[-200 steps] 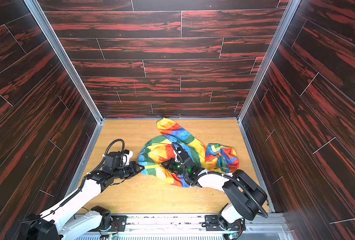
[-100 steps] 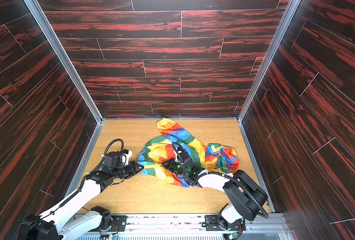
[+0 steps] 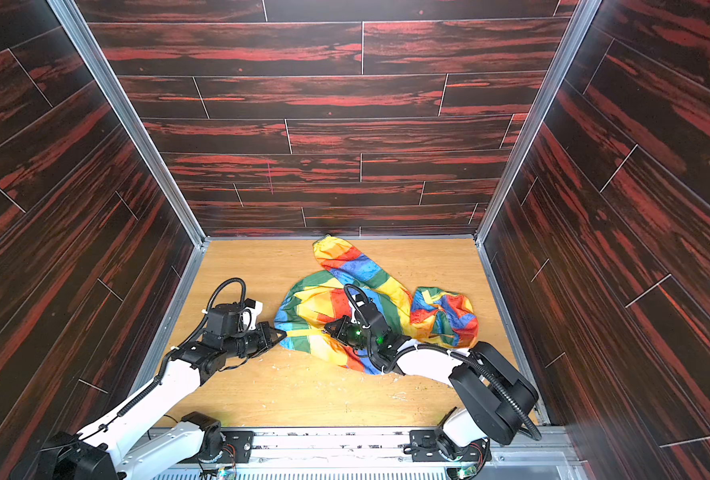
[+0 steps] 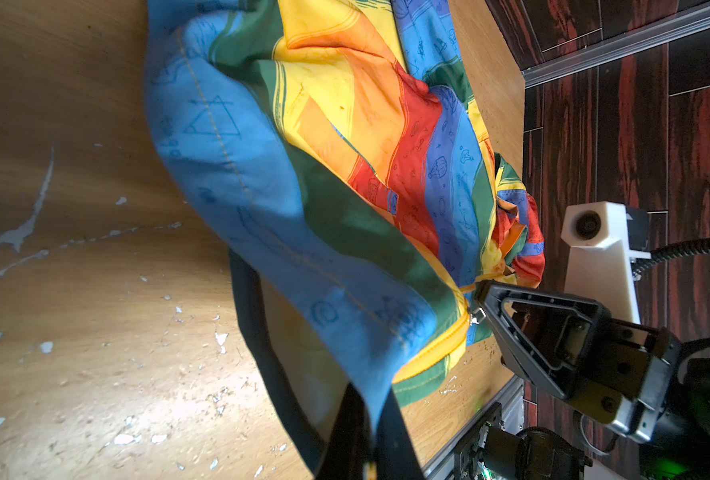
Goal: Zip up the jacket
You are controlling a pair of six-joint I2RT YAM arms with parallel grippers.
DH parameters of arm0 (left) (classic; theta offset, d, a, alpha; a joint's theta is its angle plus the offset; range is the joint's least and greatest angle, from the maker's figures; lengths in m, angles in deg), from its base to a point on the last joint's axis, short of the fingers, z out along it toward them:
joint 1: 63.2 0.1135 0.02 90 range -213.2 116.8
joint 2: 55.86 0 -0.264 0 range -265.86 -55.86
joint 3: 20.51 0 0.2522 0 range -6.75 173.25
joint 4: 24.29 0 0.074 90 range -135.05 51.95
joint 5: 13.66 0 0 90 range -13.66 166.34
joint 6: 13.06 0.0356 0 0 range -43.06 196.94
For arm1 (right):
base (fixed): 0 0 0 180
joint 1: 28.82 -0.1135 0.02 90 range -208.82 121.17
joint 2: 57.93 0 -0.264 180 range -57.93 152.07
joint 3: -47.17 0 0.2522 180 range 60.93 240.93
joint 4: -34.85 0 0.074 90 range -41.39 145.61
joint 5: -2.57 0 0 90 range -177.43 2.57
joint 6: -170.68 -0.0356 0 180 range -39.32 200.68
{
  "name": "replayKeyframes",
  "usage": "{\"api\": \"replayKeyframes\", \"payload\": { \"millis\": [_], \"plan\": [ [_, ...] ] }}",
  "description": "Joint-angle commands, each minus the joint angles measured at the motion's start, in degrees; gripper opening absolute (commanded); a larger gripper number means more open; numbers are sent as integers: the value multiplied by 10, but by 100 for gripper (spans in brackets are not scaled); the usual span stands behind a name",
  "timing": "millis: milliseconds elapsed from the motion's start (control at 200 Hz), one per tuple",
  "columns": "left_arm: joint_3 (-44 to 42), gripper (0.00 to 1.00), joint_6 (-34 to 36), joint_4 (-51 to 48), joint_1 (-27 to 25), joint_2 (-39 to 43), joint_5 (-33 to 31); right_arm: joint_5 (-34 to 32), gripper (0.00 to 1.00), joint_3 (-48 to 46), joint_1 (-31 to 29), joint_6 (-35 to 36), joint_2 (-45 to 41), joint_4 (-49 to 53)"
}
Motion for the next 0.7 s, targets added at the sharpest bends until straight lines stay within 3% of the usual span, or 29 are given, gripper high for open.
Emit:
{"api": "replayKeyframes", "payload": {
  "millis": [0,696],
  "plan": [
    [-5,0,1,-14,10,14,-27,-20,0,-6,1,6,-24,19],
    [-8,0,-3,-29,20,25,-51,-34,0,1,2,19,-34,50]
  ]
}}
